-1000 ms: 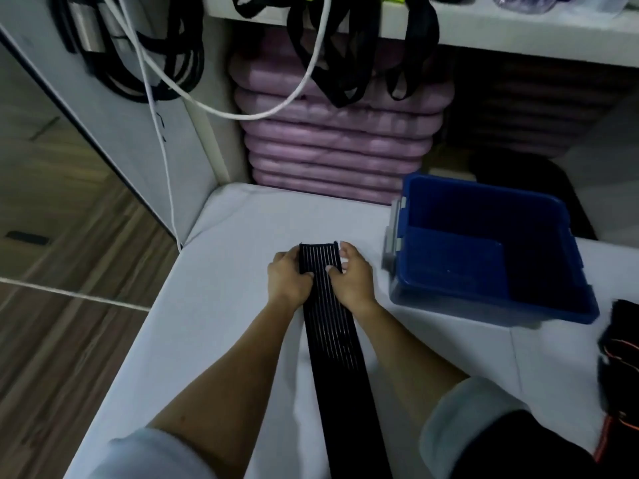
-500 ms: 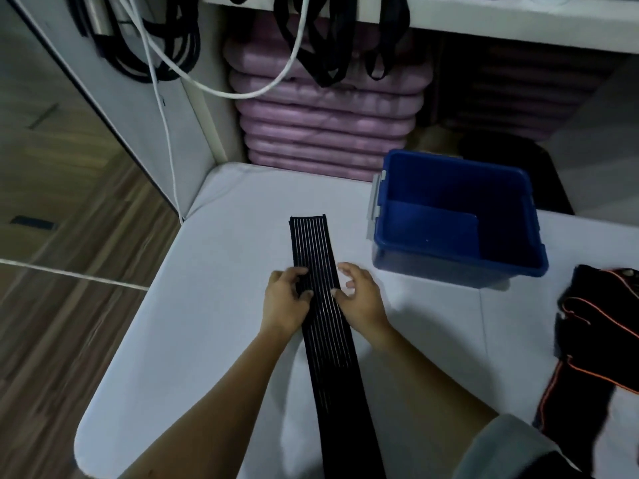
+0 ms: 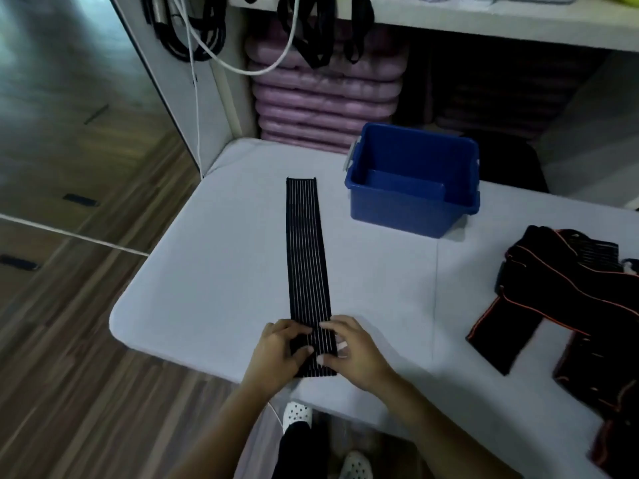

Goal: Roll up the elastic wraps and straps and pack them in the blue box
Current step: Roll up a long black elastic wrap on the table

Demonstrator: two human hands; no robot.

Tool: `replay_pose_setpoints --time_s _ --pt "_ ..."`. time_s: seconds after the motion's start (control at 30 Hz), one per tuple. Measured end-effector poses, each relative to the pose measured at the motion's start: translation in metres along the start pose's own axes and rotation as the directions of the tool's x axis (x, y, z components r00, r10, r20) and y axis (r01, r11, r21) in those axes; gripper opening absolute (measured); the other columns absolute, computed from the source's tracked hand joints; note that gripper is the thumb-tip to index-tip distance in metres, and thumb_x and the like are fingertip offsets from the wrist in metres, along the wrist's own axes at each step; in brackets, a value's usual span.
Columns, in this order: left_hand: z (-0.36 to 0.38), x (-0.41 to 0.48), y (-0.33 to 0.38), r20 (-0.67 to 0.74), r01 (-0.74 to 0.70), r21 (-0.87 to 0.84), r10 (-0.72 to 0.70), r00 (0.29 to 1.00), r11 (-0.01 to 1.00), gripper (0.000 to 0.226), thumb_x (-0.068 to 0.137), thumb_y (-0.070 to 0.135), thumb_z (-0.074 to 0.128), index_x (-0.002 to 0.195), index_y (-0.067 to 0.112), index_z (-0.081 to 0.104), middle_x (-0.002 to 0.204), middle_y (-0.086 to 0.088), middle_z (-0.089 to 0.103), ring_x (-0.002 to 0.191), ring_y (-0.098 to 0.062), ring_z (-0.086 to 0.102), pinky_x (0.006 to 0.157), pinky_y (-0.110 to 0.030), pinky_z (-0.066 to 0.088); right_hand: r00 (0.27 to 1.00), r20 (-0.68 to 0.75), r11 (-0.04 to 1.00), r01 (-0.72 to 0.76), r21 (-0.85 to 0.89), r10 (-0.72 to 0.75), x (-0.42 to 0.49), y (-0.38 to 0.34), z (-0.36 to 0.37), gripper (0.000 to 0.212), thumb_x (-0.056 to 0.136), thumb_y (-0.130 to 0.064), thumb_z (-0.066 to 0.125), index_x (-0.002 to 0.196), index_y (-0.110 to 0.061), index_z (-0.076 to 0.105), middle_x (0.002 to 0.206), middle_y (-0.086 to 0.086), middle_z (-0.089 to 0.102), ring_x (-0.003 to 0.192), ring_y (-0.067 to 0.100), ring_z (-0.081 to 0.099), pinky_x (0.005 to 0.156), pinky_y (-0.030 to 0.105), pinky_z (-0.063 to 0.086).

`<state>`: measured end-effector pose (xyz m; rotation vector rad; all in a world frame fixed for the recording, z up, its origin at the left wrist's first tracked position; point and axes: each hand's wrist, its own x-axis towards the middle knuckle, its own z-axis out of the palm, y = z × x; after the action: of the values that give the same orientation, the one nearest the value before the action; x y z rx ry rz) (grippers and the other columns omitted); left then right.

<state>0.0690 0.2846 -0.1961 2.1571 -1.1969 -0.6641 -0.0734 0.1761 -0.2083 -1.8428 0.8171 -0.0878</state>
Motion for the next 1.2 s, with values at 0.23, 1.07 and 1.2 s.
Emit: replay_pose_setpoints --time_s 0.23,1.07,1.2 --pt "-0.002 -0.025 -0.005 0.153 -0.063 0.16 0.038 0.987 0.985 0.07 0.072 0.031 0.077 0.135 0.019 0.048 0.141 0.002 0.045 0.127 -0.016 0.037 0.106 -0.023 0.031 0.984 0.12 0.933 0.167 -0.319 -0.135 -0.015 0.001 0.002 0.076 0.071 -0.02 0.078 0.139 -0.021 0.044 0.142 -0.007 0.039 0.127 0.013 0.031 0.106 0.018 0.023" --pt "-0.011 0.004 0.002 -0.048 0.119 -0.034 -0.121 0.992 0.992 0.034 0.08 0.032 0.071 0.112 0.02 0.064 0.076 -0.007 0.067 0.071 -0.016 0.059 0.058 -0.003 0.038 0.985 -0.171 0.999 0.032 -0.021 -0.035 0.009 -0.001 0.0 0.025 0.088 -0.044 0.057 0.103 -0.024 0.062 0.09 -0.006 0.07 0.085 0.008 0.065 0.082 0.033 0.054" --pt "-0.005 0.014 0.001 -0.126 0.157 -0.148 -0.177 0.976 0.976 0.041 0.079 0.027 0.073 0.118 0.022 0.06 0.077 -0.008 0.066 0.067 -0.012 0.06 0.058 -0.005 0.042 0.964 -0.264 0.999 -0.019 -0.028 0.011 0.025 -0.003 0.005 0.022 0.088 -0.041 0.058 0.095 -0.021 0.064 0.07 -0.013 0.061 0.069 0.007 0.059 0.068 0.029 0.051"
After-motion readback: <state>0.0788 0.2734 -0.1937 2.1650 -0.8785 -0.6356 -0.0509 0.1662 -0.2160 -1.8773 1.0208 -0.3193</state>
